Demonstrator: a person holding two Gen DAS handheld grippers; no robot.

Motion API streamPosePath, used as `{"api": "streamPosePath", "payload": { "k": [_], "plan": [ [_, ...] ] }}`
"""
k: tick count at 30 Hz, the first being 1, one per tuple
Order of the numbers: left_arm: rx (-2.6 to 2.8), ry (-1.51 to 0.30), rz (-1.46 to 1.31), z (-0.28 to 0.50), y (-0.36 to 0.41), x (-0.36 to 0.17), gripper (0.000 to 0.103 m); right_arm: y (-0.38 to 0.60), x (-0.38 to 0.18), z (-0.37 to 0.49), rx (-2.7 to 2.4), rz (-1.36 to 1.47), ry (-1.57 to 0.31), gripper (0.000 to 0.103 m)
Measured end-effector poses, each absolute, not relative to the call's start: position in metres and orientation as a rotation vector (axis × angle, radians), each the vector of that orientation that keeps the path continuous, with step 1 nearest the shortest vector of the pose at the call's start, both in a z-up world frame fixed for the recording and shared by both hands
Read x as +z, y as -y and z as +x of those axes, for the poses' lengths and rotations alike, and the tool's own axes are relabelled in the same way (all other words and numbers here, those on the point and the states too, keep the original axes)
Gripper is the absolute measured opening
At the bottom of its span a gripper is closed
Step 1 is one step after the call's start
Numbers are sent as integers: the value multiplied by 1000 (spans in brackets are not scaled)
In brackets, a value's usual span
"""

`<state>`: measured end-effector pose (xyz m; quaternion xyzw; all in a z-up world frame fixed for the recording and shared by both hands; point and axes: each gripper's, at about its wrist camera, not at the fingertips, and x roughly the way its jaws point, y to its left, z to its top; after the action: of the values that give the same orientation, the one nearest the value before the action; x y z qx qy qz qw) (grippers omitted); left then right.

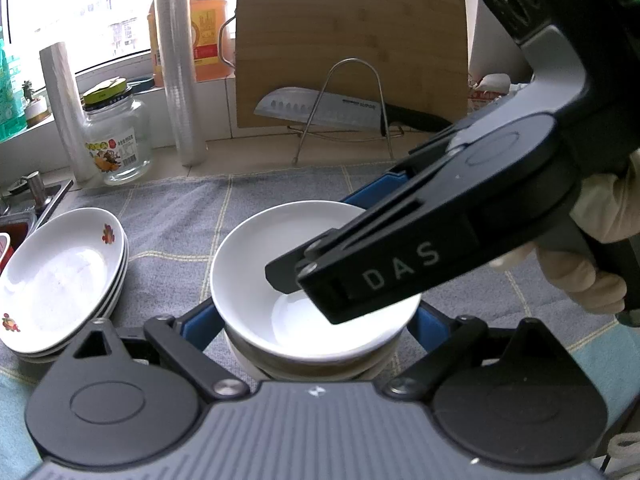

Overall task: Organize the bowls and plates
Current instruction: 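Lower the floral bowl into the nested white bowls and open the right tool, then bring the left and right tools to opposite sides of the bowl stack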

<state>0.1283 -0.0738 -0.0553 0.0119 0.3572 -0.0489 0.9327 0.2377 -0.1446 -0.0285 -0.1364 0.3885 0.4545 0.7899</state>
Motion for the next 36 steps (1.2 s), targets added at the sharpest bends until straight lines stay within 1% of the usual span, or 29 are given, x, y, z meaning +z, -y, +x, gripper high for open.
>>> {"api": "streamPosePath", "payload": {
  "k": [4,6,7,8,17,31,36],
  "plan": [
    [-99,-728,25,128,75,-55,96,145,-30,238,984,-291,-836,77],
    [-99,-726,25,128,74,-55,97,145,-30,236,1000,-278,-840,87],
    [-99,-725,25,128,74,-55,97,146,-29,234,1007,-271,-833,97],
    [-101,-722,25,127,74,-55,97,146,-28,232,1005,-271,-821,103],
    [-119,-697,22,114,70,-52,100,160,-27,227,967,-284,-794,103],
    [-117,-683,24,93,56,-51,101,159,-36,209,923,-321,-795,103],
    [-178,-668,43,93,42,-56,102,172,-28,200,907,-305,-750,103]
  ]
}}
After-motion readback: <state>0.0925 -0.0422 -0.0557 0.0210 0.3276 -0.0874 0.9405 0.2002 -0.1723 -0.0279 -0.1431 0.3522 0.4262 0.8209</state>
